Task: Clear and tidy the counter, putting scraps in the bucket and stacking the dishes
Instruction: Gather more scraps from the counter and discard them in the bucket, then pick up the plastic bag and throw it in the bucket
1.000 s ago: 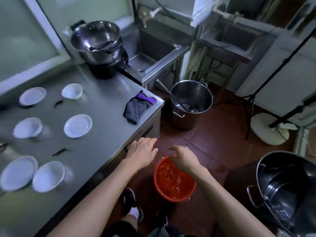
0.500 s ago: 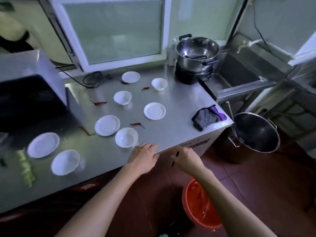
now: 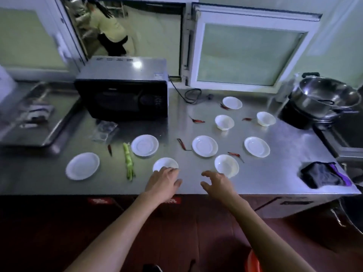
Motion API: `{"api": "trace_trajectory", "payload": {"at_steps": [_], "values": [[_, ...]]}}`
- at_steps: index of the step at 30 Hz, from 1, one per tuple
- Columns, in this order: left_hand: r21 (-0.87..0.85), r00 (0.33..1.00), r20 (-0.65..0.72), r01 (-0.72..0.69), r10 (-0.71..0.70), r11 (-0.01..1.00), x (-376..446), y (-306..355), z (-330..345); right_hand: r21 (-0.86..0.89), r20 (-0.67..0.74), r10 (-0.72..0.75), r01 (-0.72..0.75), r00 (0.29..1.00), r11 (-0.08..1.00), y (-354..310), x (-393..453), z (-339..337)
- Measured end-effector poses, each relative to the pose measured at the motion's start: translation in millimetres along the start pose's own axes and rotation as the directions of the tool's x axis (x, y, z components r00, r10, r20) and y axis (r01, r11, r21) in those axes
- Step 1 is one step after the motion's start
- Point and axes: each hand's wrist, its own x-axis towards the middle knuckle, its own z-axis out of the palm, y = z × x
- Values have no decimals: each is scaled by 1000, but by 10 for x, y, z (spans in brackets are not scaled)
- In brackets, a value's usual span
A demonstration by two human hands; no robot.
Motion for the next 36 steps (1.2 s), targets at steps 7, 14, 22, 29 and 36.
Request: {"api": "trace_trajectory", "payload": {"at_steps": [7,14,22,29,36], "values": [[-95,980,-42,192,-196,977,-476,-980,-262,8,92,-127,127,988,992,-983,375,390],[-123,944,-36,321,-327,939,-647,-1633,-305,2,160,-250,253,955,967,-1612,849,747],[-149,905,-16,419,-426,896,-283,-2268,-312,64,244,-306,300,920,952,-2030,1616,973],[-219,845,21,526,-534,822,146,-2651,-433,124,274,-323,300,906,946,-2220,2308,1044],[-322,806,-30,552,-591,770,379,-3134,-437,168,239,-283,248,929,954,-2533,2762,1180]]}}
